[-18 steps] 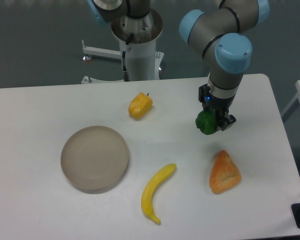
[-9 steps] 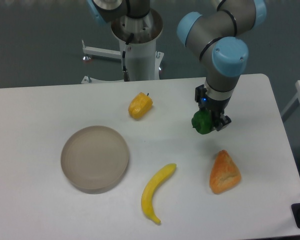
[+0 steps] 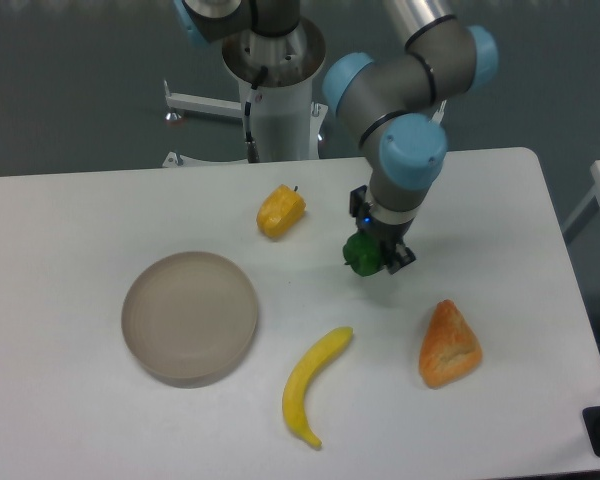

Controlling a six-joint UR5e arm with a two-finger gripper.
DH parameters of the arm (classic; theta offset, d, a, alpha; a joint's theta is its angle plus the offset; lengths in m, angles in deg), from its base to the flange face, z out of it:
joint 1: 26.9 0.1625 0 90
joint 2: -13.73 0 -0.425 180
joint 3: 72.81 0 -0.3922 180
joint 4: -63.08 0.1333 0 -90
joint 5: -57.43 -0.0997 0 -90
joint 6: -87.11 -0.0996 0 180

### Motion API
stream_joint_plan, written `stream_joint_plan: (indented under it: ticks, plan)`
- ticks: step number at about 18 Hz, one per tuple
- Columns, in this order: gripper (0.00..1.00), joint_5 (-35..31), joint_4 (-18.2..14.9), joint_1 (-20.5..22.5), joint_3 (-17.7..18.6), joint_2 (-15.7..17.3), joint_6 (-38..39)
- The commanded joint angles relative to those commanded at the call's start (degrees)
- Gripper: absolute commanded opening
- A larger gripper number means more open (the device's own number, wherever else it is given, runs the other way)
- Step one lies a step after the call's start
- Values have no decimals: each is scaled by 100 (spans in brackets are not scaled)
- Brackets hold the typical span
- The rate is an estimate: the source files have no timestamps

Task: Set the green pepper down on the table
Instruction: 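Carry the green pepper and lower it onto the table beside the yellow pepper, then open the gripper to release the green pepper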

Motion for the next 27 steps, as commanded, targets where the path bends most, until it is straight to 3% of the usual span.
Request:
stream_joint_plan:
  ticks: [3, 5, 7, 9, 10, 17, 24, 27]
  plan:
    - [24, 0, 642, -202, 431, -17, 518]
    - [28, 9, 705, -220, 476, -53, 607]
    - [38, 87, 705, -220, 467, -62, 607]
    - [67, 184, 705, -212, 432, -62, 546]
    - [100, 202, 713, -211, 423, -70, 555]
    - [100, 220, 705, -133, 256, 17, 537]
    - [100, 211, 608, 166, -288, 132, 327]
    - [100, 202, 162, 263, -595, 158, 151]
